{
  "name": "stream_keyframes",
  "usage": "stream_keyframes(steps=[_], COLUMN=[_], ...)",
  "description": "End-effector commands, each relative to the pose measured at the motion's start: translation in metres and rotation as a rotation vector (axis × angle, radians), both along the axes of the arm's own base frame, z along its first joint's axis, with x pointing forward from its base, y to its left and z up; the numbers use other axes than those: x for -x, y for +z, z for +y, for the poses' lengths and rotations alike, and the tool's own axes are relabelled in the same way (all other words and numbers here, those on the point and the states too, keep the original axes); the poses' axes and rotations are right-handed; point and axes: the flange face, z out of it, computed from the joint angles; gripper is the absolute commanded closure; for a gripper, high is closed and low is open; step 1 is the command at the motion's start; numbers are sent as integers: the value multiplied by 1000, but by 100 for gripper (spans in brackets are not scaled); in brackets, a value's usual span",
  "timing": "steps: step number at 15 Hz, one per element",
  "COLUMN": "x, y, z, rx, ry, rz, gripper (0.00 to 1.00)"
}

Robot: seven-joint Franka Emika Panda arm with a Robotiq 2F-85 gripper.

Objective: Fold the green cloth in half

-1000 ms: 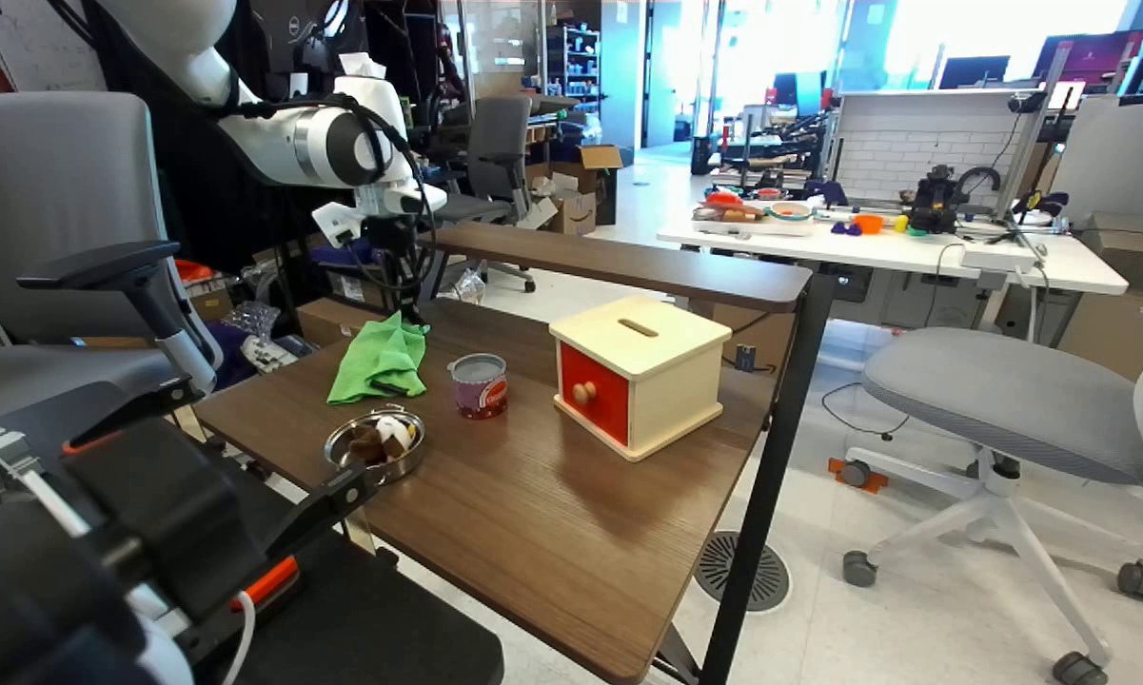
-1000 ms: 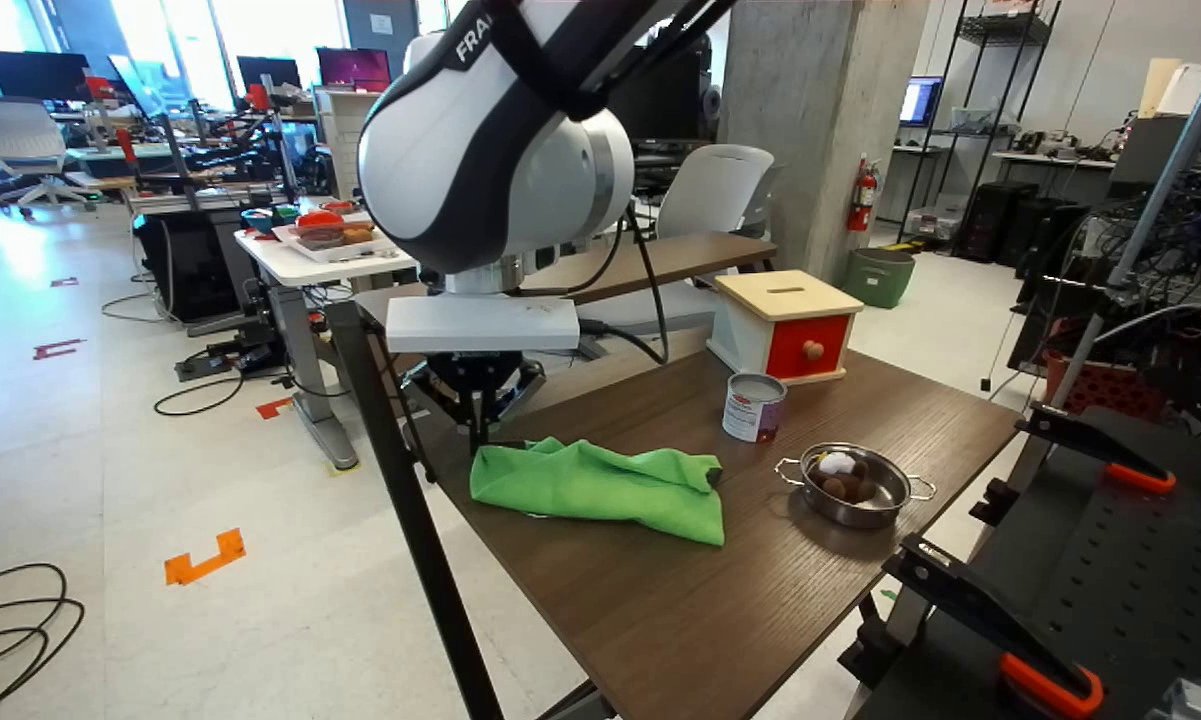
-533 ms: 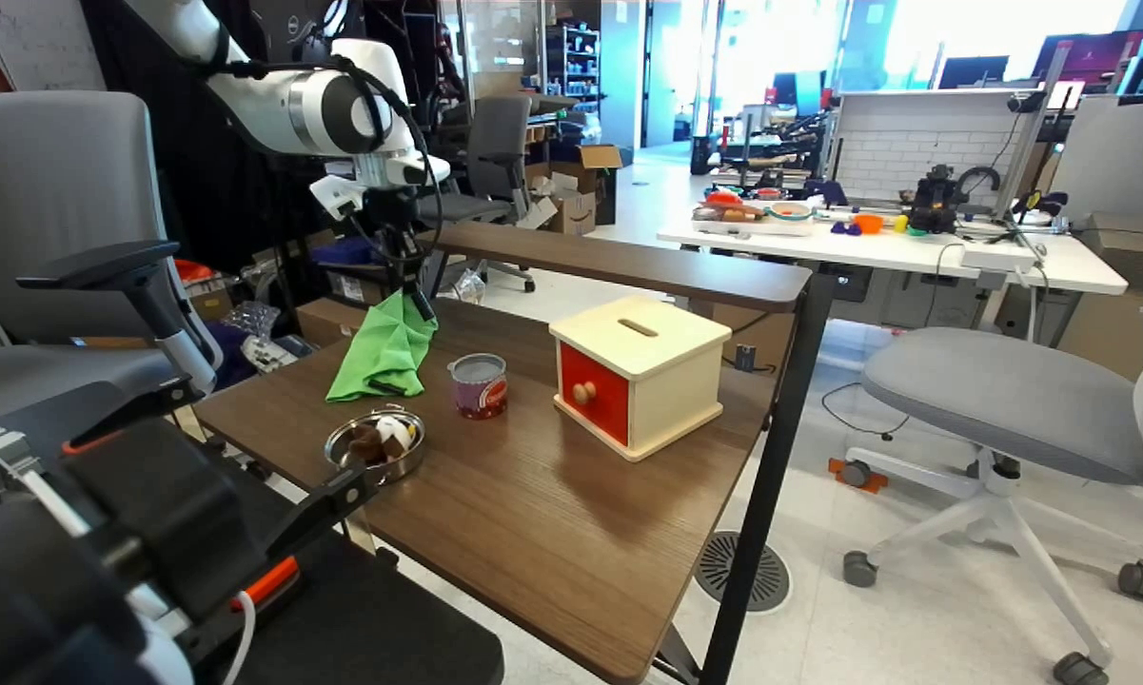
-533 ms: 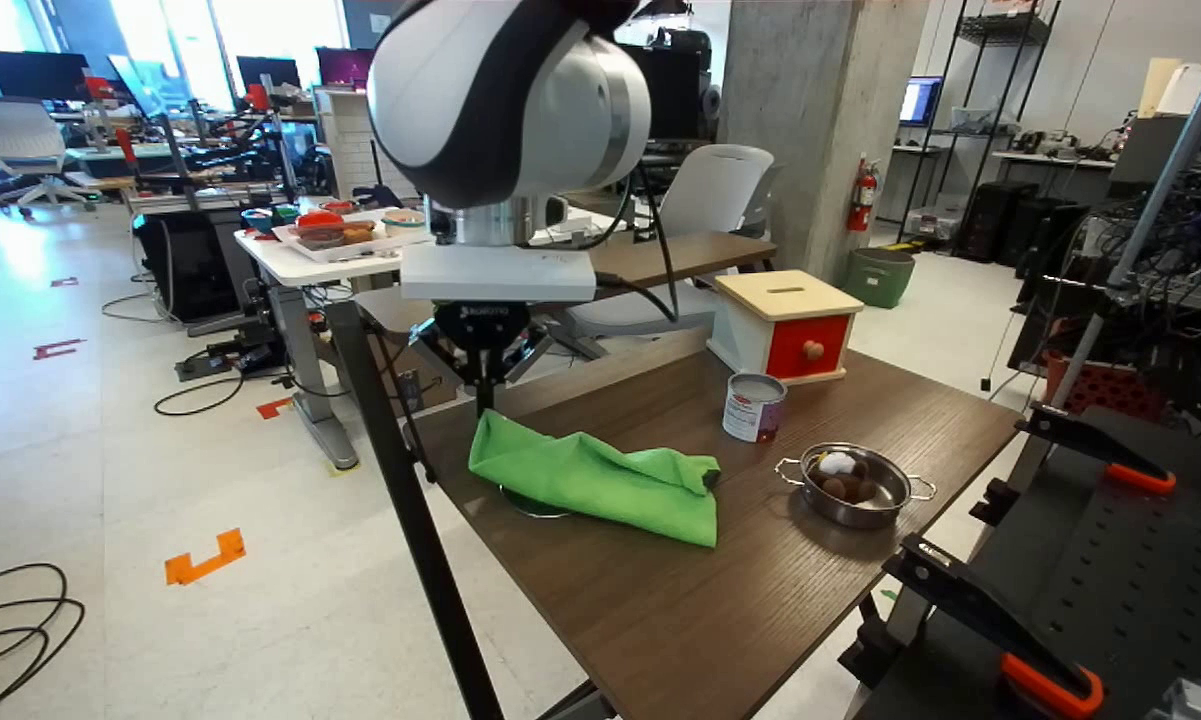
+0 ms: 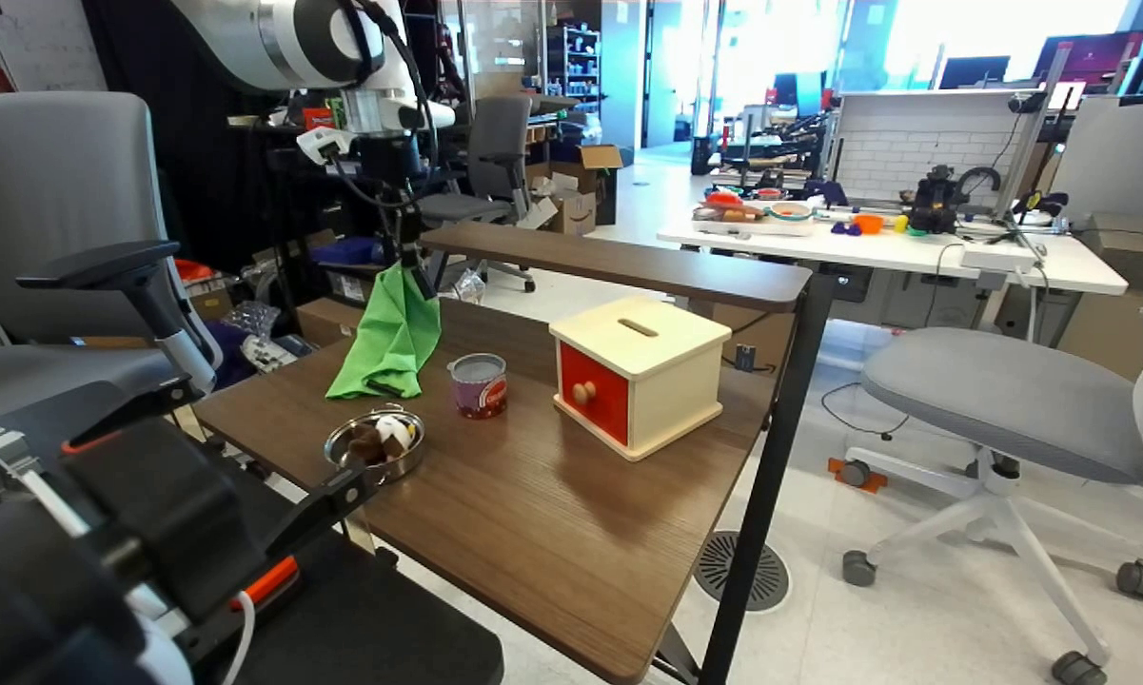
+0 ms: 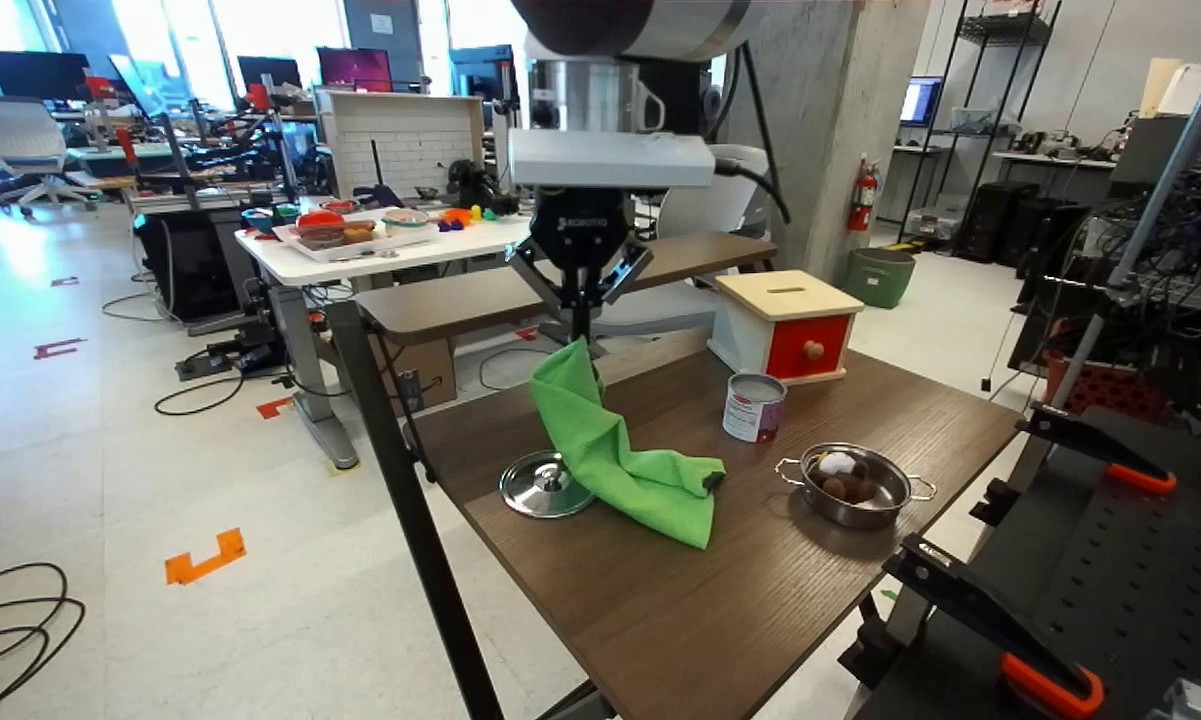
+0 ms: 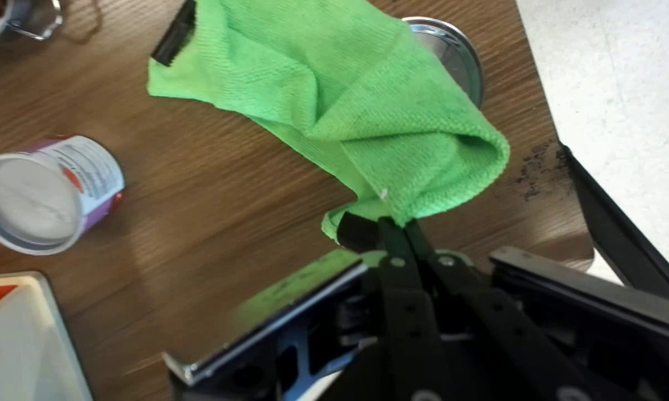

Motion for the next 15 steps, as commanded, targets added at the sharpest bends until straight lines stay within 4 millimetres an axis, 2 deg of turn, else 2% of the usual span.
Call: stream_keyframes(steps=[1, 4, 6, 8, 11, 13, 15], x=[51, 91, 123, 159, 192, 206, 209], y=[28, 28, 18, -3, -48, -75, -95], z=[-33, -58, -78, -100, -126, -138, -145], rx=[41, 68, 92, 119, 166, 191, 203], ry=[15, 37, 33, 11, -19, -46, -73], rz=[35, 72, 113, 146, 216, 252, 268], gripper=[100, 100, 100, 100, 100, 100, 100])
